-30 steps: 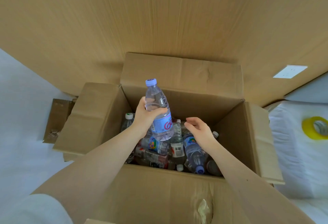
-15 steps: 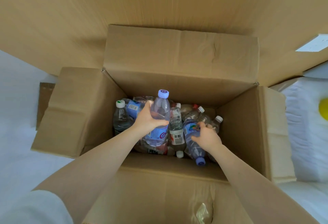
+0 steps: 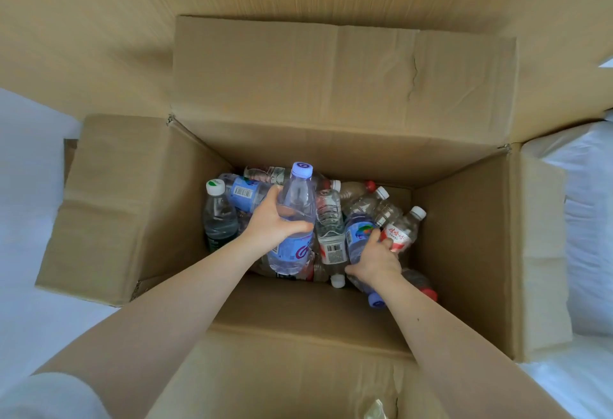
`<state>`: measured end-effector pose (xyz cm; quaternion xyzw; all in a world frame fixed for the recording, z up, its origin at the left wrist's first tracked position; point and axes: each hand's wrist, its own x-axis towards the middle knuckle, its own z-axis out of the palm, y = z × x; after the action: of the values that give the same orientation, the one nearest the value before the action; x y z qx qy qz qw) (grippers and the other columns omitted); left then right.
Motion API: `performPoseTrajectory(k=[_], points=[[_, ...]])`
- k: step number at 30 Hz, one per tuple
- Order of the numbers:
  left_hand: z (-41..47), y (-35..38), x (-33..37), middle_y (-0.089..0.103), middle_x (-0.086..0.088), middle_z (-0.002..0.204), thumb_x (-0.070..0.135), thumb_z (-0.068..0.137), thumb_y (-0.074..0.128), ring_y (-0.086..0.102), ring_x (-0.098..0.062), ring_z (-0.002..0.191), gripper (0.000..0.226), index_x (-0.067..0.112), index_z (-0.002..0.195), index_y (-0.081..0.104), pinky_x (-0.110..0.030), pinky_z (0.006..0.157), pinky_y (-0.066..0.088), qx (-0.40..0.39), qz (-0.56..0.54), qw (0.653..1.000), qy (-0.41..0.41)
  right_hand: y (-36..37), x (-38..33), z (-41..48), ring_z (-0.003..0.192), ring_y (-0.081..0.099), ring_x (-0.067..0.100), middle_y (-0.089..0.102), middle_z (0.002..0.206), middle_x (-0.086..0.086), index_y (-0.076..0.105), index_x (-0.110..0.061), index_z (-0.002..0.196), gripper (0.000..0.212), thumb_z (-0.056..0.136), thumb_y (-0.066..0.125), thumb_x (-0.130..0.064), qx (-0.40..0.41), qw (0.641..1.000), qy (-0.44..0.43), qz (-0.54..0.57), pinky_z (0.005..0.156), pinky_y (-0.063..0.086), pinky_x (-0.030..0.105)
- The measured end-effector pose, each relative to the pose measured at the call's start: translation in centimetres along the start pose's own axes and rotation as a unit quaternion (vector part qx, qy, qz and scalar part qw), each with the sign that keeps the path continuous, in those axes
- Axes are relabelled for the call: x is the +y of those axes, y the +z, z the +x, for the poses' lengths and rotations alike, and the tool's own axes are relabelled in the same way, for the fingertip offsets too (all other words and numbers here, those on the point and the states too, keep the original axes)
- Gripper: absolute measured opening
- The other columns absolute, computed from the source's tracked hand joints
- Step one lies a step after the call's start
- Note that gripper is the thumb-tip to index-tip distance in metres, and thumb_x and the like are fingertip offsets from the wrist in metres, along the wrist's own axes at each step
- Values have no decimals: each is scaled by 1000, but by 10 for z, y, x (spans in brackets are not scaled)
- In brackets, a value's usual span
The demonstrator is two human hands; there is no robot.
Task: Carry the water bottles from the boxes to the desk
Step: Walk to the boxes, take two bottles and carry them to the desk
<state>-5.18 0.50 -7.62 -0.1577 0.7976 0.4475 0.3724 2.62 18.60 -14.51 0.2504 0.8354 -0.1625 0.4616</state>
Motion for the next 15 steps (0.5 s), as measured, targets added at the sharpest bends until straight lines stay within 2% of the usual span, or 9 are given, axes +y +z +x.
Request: performPoseTrajectory(k=[2, 4, 6, 9, 12, 15], points=[[0, 0, -3, 50, 20, 86, 6, 80, 76, 56, -16, 101, 58, 31, 116, 39, -28, 83, 40, -4, 2, 1000, 3, -5, 0, -1, 125, 45, 37, 29, 142, 19, 3, -11, 150, 105, 80, 74, -44, 15, 1000, -7, -10, 93, 47, 38], [-1, -1, -3, 52, 20, 89, 7, 78, 77, 55, -12, 96, 54, 35, 101, 37, -29, 84, 42, -7, 5, 1000, 11, -12, 0, -4, 125, 45, 36, 30, 143, 18, 4, -10, 151, 103, 81, 71, -47, 21, 999, -17, -23, 92, 47, 38], [-3, -4, -4, 59, 14, 91, 9, 76, 79, 60, -14, 96, 57, 26, 113, 40, -34, 87, 48, -7, 6, 1000, 16, -21, 0, -10, 126, 44, 35, 31, 143, 18, 5, -10, 151, 102, 82, 69, -49, 31, 999, -23, -26, 93, 47, 37], [-8, -9, 0, 65, 3, 102, 17, 71, 84, 63, -20, 103, 76, 14, 132, 39, -44, 93, 51, -10, 14, 999, 30, -32, 0, -25, 126, 46, 34, 33, 142, 18, 9, -11, 149, 99, 81, 69, -51, 59, 998, -31, 3, 93, 47, 38], [-11, -12, 7, 65, 1, 106, 25, 66, 86, 63, -18, 102, 78, 17, 129, 41, -43, 90, 52, -13, 27, 997, 72, -46, -2, -48, 121, 50, 35, 34, 140, 19, 9, -15, 150, 100, 79, 69, -52, 82, 994, -41, 52, 93, 48, 39], [-23, -13, 20, 64, -2, 102, 20, 70, 84, 63, -18, 98, 67, 16, 122, 42, -38, 86, 51, -26, 34, 990, 133, -57, -3, -83, 109, 54, 38, 33, 137, 22, 8, -28, 151, 95, 80, 69, -47, 108, 985, -50, 128, 85, 46, 38]])
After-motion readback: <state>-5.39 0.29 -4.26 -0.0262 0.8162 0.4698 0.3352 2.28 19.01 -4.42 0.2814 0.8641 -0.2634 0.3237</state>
